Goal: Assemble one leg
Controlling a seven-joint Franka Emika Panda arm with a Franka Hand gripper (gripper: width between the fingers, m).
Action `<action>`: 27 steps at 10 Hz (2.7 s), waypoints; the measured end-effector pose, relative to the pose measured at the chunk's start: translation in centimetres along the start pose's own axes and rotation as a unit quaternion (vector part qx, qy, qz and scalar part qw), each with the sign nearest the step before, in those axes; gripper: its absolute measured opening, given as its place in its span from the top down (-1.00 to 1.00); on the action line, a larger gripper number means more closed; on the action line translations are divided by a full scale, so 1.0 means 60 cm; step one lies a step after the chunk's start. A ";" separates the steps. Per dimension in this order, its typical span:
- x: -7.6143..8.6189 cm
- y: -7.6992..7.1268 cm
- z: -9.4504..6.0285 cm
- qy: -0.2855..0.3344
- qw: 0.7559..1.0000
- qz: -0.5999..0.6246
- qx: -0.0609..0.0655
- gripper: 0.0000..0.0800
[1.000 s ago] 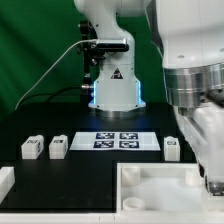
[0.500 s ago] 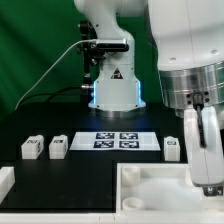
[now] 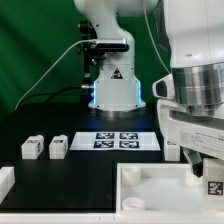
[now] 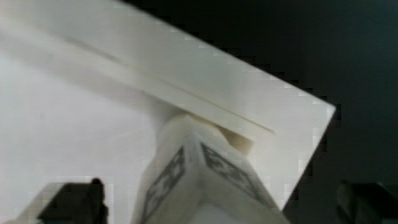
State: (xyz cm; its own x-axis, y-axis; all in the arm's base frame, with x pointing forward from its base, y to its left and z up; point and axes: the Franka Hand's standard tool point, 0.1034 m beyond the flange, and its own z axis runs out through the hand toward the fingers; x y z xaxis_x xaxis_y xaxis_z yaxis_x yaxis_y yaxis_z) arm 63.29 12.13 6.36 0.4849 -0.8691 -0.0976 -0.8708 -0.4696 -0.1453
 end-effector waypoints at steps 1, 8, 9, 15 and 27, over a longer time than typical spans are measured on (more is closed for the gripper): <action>0.000 0.000 0.001 0.000 0.999 -0.038 0.000 -0.62; 0.019 -0.010 -0.008 0.011 0.940 -0.341 -0.024 0.02; 0.021 -0.009 -0.008 0.012 0.951 -0.306 -0.024 0.26; 0.021 0.001 -0.011 -0.006 0.983 0.173 -0.063 0.27; 0.001 0.023 -0.005 -0.011 0.894 0.443 -0.074 -0.54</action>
Offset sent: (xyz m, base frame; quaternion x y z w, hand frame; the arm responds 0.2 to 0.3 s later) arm 0.0201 0.0026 0.0051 -0.0146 -0.0258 -0.5230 0.8518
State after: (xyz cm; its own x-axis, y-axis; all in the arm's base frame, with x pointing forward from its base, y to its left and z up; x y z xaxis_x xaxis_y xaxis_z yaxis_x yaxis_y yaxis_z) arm 62.08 11.38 6.45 -0.3989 -0.9078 -0.1294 -0.9143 0.3831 0.1311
